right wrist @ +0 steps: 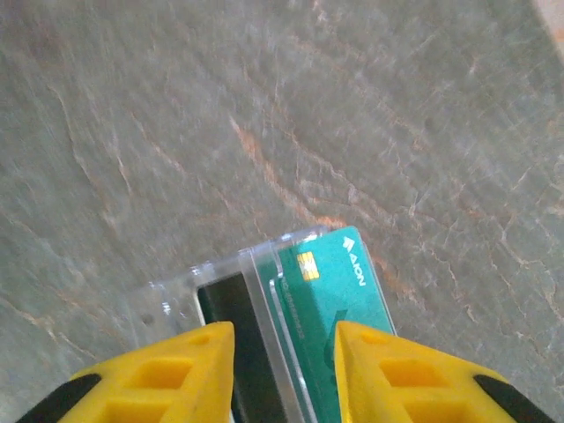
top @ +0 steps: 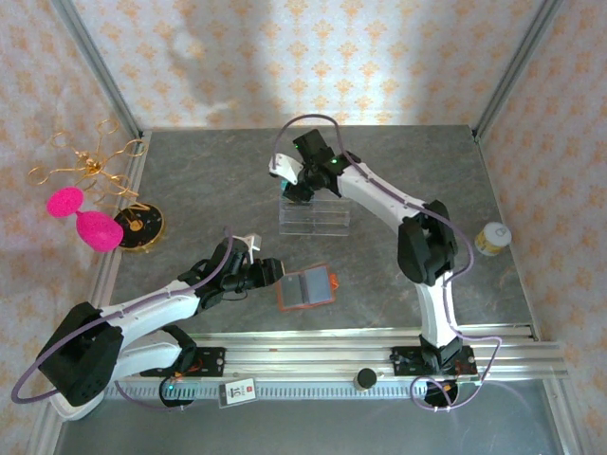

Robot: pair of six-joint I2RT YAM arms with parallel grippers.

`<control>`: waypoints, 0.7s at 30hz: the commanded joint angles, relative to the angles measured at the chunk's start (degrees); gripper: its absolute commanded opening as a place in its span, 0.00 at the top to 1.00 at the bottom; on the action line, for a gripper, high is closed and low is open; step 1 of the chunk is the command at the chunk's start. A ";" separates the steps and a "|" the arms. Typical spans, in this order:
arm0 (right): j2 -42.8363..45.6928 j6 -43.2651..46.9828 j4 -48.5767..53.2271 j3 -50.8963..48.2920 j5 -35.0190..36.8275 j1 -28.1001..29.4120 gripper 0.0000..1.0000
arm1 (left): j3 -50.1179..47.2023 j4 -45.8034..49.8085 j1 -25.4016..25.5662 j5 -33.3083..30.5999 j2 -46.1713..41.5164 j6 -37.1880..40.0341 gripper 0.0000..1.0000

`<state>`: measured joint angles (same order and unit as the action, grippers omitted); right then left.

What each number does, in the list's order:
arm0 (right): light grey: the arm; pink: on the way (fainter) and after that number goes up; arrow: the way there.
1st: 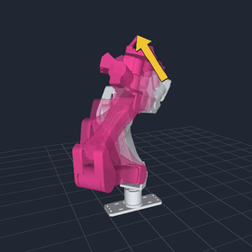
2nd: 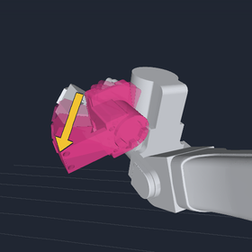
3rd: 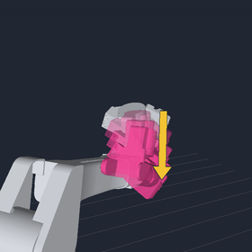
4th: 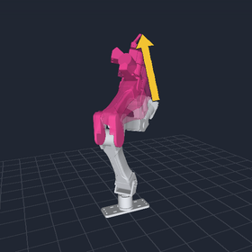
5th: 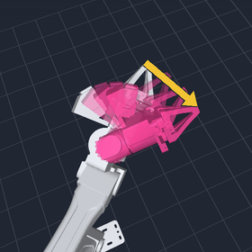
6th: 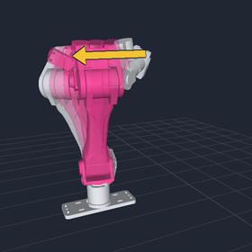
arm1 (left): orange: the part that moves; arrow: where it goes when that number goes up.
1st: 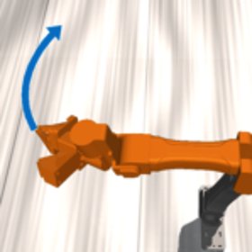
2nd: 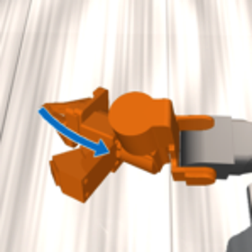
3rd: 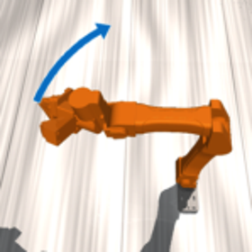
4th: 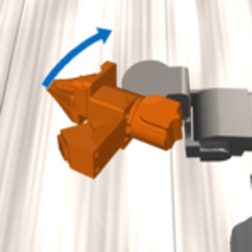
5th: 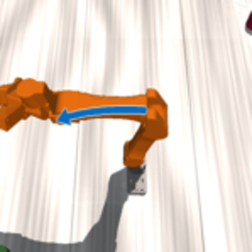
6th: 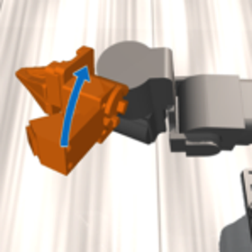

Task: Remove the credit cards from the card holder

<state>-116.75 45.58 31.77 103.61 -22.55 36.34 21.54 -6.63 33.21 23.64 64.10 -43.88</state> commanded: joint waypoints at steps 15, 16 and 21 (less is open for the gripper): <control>23.42 -51.82 -22.90 -36.05 14.79 9.08 1.00 | -6.65 -4.23 -0.69 -4.80 -11.71 -5.09 0.42; 23.36 -53.46 -22.57 -37.22 14.93 9.23 1.00 | -6.86 -3.94 -0.69 -4.68 -12.25 -4.93 0.41; 17.71 -56.03 -19.45 -35.07 21.40 9.37 1.00 | -7.08 -3.12 -0.70 -4.62 -13.83 -4.03 0.39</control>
<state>-96.40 -5.45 11.00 65.71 -8.08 45.45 14.87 -9.67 33.21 20.32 51.42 -48.12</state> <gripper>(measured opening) 0.041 0.604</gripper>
